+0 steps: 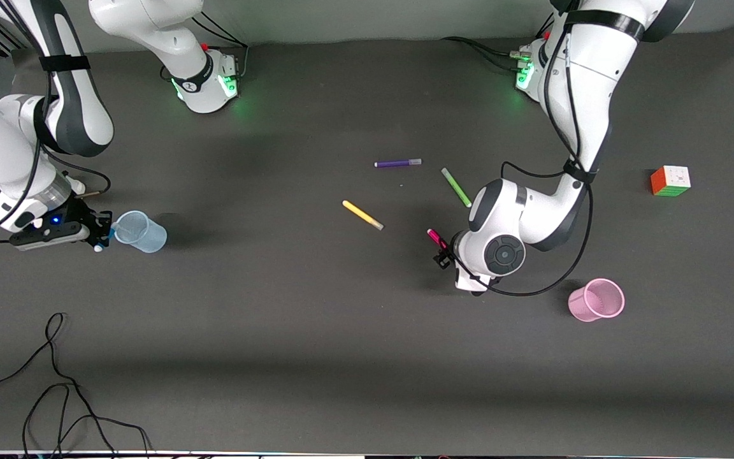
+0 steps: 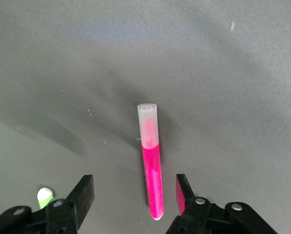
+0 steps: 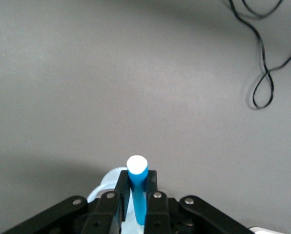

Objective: Place pink and blue markers in matching cups
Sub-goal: 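Drop the blue marker while the left gripper grasps the pink marker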

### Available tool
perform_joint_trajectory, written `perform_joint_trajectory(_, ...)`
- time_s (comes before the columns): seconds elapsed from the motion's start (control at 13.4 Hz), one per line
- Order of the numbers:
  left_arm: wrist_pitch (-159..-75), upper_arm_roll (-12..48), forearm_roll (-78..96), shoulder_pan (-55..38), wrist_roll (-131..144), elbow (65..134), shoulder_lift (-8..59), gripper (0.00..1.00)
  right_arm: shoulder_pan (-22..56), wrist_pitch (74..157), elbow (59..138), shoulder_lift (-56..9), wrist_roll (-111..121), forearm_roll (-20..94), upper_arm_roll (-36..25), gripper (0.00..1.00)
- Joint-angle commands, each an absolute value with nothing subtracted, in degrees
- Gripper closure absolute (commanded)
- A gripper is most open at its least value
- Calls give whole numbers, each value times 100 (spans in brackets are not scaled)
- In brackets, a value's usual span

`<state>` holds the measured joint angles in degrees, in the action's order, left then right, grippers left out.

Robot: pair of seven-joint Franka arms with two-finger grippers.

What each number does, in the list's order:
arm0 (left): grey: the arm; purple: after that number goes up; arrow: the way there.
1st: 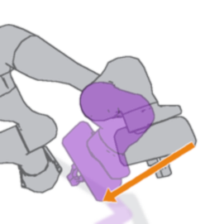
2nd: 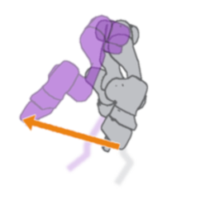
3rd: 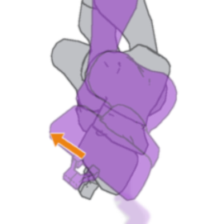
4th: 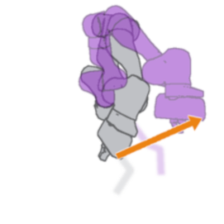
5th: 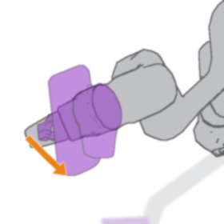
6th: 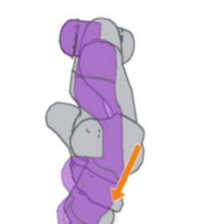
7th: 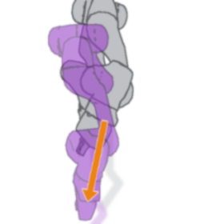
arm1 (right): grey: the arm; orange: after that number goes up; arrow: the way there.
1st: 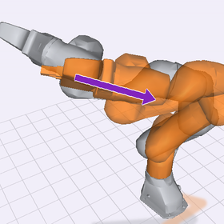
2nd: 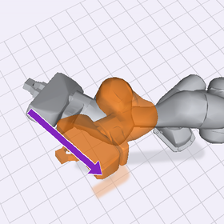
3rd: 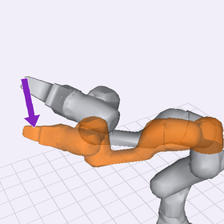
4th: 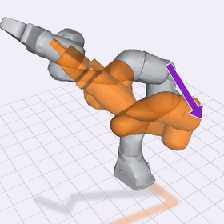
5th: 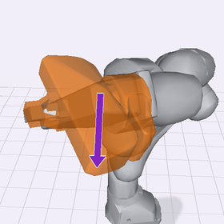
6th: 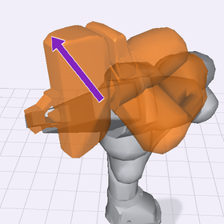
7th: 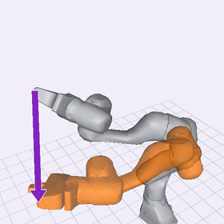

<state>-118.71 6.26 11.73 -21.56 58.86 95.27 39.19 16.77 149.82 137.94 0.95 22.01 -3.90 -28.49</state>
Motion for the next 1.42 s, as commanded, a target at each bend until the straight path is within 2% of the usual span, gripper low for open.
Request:
perform_joint_trajectory(0.0,-12093,571,1213,-2276,5968,9791,3770,27,1749,15704,14430,334,2303,-387,-2936,100)
perform_joint_trajectory(0.22,-12190,571,1213,-2329,6134,9791,3805,31,1775,15741,14432,325,2285,-387,-2936,100)
perform_joint_trajectory(0.37,-12243,571,1213,-2364,6178,9791,3823,38,1775,15767,14432,290,2285,-387,-2936,100)
perform_joint_trajectory(0.6,-12261,571,1204,-2452,6205,9791,3849,52,1775,16039,14475,194,2294,-360,-2936,100)
perform_joint_trajectory(0.75,-12270,571,1204,-2461,6214,9791,3858,68,1775,16302,14598,176,2294,-360,-2936,100)
perform_joint_trajectory(0.97,-12270,571,1204,-2461,6214,9791,3867,71,1775,16479,14704,150,2276,-360,-2936,100)
perform_joint_trajectory(1.04,-12270,571,1204,-2461,6214,9791,3876,70,1775,16479,14713,149,2268,-360,-2936,95)
perform_joint_trajectory(1.12,-12270,571,1204,-2461,6214,9800,3885,70,1775,16471,14713,141,2268,-352,-2936,84)
perform_joint_trajectory(1.27,-12296,571,1204,-2461,6214,9791,3902,70,1775,16445,14713,114,2233,-352,-2936,0)
perform_joint_trajectory(1.34,-12366,571,1204,-2470,6214,9808,3920,69,1775,16427,14713,123,2232,-352,-2936,0)
